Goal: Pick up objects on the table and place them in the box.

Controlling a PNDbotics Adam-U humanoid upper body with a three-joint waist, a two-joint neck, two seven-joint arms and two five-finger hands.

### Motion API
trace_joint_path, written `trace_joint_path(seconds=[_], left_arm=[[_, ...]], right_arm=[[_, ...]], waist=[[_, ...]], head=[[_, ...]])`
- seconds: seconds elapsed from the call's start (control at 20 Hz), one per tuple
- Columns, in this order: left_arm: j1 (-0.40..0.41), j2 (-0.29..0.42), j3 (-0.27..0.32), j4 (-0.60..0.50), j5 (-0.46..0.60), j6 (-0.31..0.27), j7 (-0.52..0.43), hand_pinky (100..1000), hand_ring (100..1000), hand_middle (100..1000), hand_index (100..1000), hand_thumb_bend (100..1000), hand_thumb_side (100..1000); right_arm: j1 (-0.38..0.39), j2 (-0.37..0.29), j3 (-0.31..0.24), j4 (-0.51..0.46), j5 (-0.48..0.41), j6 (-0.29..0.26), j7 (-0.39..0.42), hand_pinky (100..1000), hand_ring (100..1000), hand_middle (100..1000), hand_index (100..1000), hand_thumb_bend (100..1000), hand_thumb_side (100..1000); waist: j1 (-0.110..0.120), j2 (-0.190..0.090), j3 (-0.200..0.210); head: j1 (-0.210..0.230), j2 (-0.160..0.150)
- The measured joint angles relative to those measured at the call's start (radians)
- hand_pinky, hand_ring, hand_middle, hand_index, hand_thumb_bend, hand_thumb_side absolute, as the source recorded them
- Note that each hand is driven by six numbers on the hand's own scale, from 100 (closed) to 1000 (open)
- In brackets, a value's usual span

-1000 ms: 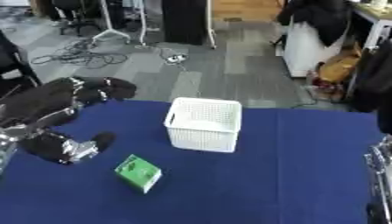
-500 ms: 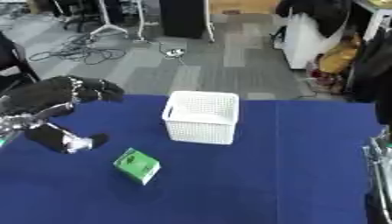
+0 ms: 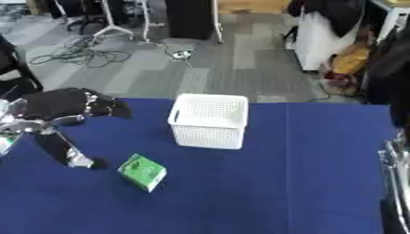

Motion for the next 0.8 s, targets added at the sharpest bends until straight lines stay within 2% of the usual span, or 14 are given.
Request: trace_joint_path(seconds=[0.25, 0.45, 0.5, 0.55, 0.65, 0.8], left_arm=[[-0.028, 0.005, -0.031, 0.025, -0.026, -0.033, -0.007, 667, 758, 828, 910, 459, 837], [-0.057, 0.005, -0.060, 0.046, -0.036, -0.061, -0.031, 737, 781, 838, 908, 460, 855], [-0.065, 0.007, -0.070, 0.053, -0.041, -0.068, -0.045, 770, 796, 838, 912, 508, 797], [-0.073, 0.009, -0.080, 0.061, -0.048, -0.075, -0.061, 796, 806, 851, 917, 451, 849], [-0.092, 0.014, -0.104, 0.081, -0.067, -0.071, -0.082, 836, 821, 856, 921, 448, 843], [-0.127, 0.014, -0.137, 0.109, -0.104, -0.051, -0.101, 846, 828, 850, 919, 440, 855]], right_arm=[[0.000, -0.001, 0.004, 0.001, 0.012, 0.009, 0.014, 137, 225, 230, 399, 138, 986], [0.000, -0.001, 0.011, 0.006, 0.022, 0.008, 0.044, 134, 225, 232, 400, 136, 989], [0.000, -0.002, 0.012, 0.007, 0.024, 0.007, 0.051, 133, 225, 231, 401, 142, 981], [0.000, -0.004, 0.012, 0.007, 0.024, 0.007, 0.058, 133, 225, 232, 401, 136, 991], [0.000, -0.006, 0.012, 0.007, 0.025, 0.005, 0.071, 132, 226, 233, 402, 135, 993], [0.000, -0.008, 0.012, 0.007, 0.029, 0.005, 0.088, 132, 227, 234, 403, 136, 995]], waist=[[0.000, 0.000, 0.000], [0.001, 0.001, -0.004], [0.001, 0.001, -0.005], [0.001, 0.001, -0.006], [0.003, 0.001, -0.007], [0.008, 0.001, -0.013]], head=[[-0.001, -0.011], [-0.002, -0.020], [-0.002, -0.020], [-0.001, -0.021], [-0.001, -0.026], [0.000, -0.030]])
